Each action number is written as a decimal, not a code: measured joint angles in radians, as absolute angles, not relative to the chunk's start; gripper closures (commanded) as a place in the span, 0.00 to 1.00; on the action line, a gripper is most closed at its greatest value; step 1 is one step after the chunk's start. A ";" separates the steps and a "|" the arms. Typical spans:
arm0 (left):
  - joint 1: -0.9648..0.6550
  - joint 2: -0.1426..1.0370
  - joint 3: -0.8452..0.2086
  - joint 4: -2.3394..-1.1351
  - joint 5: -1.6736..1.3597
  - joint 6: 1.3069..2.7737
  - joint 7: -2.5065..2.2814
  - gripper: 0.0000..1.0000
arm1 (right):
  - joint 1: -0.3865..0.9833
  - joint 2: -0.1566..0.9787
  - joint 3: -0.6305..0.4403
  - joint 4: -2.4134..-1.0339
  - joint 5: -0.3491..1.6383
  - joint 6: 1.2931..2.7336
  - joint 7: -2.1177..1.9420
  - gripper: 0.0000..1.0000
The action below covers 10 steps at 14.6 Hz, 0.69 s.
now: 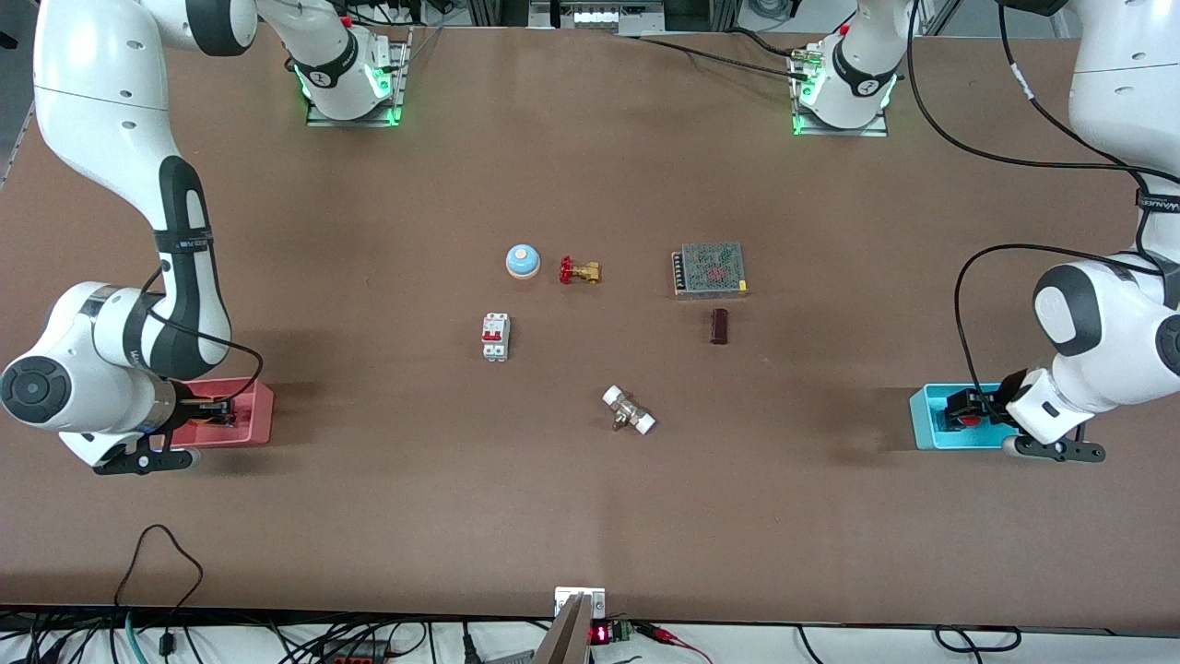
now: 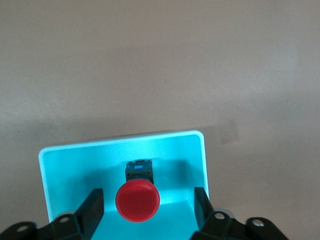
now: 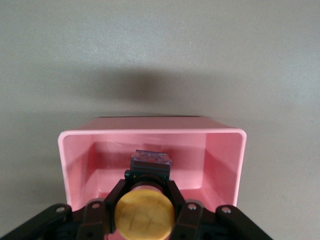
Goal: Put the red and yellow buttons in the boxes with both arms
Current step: 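Lower and release the yellow button while the left gripper releases red button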
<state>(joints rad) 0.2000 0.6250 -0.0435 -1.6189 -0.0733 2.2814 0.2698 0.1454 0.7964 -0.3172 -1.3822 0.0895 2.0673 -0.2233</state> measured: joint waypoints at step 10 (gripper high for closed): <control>0.074 0.504 -0.055 -1.591 -0.036 2.182 -0.047 0.07 | 0.141 0.833 -0.316 -1.382 0.090 2.105 -0.223 0.00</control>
<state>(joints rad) 0.0738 0.5041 -0.0553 -1.5914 -0.0360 2.1815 -0.0466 0.1413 0.8326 -0.3162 -1.3819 0.0904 2.1053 -0.2233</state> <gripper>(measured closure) 0.079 0.529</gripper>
